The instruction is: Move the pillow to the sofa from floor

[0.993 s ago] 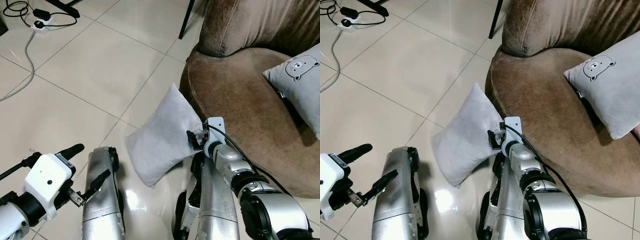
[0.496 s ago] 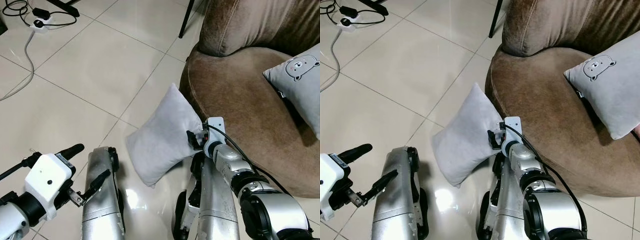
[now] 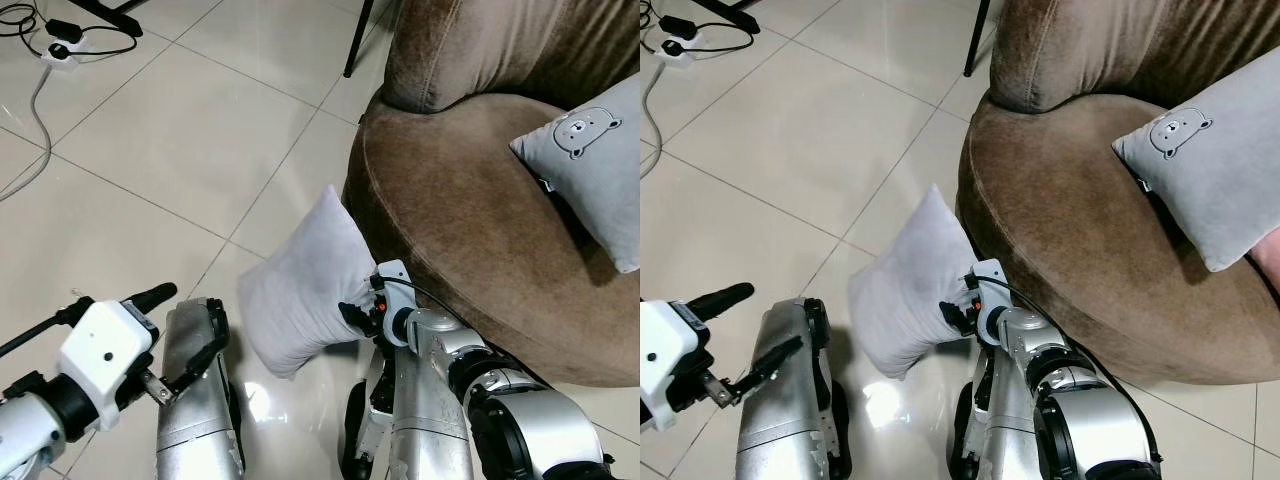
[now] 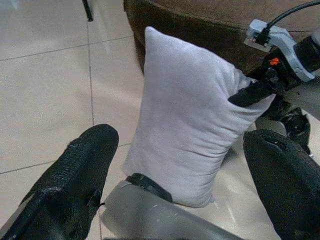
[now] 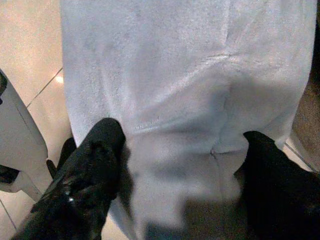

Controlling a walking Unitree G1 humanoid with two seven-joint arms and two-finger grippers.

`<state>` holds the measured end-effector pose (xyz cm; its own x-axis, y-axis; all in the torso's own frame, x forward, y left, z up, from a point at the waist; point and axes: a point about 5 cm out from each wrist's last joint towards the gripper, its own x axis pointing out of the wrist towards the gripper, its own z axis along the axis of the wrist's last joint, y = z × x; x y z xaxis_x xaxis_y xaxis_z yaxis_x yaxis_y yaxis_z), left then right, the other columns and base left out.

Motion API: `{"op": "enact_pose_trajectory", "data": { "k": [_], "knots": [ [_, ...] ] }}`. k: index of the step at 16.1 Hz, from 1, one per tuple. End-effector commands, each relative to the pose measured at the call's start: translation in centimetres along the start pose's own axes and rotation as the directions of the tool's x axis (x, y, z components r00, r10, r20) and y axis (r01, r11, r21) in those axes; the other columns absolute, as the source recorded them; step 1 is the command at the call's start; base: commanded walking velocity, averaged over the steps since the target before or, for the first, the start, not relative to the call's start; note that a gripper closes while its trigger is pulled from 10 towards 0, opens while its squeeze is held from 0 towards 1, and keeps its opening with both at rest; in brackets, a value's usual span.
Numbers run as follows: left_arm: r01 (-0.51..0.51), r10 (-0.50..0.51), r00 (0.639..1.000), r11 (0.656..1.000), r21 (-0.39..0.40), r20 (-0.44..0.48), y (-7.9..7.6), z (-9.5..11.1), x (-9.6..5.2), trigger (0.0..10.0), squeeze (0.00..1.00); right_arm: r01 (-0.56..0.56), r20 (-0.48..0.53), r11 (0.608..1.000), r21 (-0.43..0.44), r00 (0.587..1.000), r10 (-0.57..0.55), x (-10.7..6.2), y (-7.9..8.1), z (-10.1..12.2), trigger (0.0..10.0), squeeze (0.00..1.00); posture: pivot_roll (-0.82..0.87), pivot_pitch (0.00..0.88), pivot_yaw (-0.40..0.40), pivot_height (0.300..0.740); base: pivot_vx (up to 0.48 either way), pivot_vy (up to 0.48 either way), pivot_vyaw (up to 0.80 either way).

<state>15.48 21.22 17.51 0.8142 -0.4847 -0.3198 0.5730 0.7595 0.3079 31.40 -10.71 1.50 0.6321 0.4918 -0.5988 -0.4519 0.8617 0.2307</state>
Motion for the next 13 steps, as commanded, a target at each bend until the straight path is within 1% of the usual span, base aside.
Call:
{"op": "enact_pose_trajectory", "data": {
  "k": [1, 4, 7, 10, 13],
  "knots": [
    [0.022, -0.022, 1.0, 1.0, -0.005, -0.013, -0.2, -0.4, 0.1, 10.0, 0.0, -0.018, -0.057, 1.0, 0.013, 0.998, 0.019, -0.1, 0.1, -1.7, 0.0, 0.0, 0.25, 0.208, -0.133, 0.475, 0.0, 0.0, 0.0],
    [0.008, -0.007, 1.0, 1.0, 0.002, -0.002, 0.2, -0.4, 0.6, 10.0, 0.0, -0.017, -0.041, 1.0, 0.015, 0.999, 0.017, 0.0, 0.3, -1.7, 0.0, 0.0, 0.25, 0.183, -0.13, 0.475, 0.0, 0.0, 0.0],
    [0.0, 0.0, 1.0, 1.0, 0.001, 0.003, 0.2, -0.5, 0.7, 10.0, 0.0, -0.015, -0.034, 1.0, 0.022, 0.999, 0.015, 0.1, 0.5, -1.9, 0.0, 0.0, 0.25, 0.164, -0.129, 0.475, 0.0, 0.0, 0.0],
    [-0.028, 0.028, 1.0, 1.0, 0.001, 0.004, 0.2, -0.9, 0.8, 10.0, 0.0, -0.013, 0.005, 0.999, 0.043, 1.0, 0.013, 0.3, 1.0, -1.9, 0.0, 0.0, 0.25, 0.139, -0.14, 0.475, 0.0, 0.0, 0.0],
    [-0.094, 0.094, 0.996, 0.996, -0.004, 0.005, -0.1, -1.3, 0.9, 10.0, 0.0, -0.039, 0.052, 0.998, 0.058, 0.998, 0.036, 0.6, 1.9, -2.1, 0.0, 0.0, 0.25, 0.1, -0.154, 0.475, 0.0, 0.0, 0.0]
  ]
}}
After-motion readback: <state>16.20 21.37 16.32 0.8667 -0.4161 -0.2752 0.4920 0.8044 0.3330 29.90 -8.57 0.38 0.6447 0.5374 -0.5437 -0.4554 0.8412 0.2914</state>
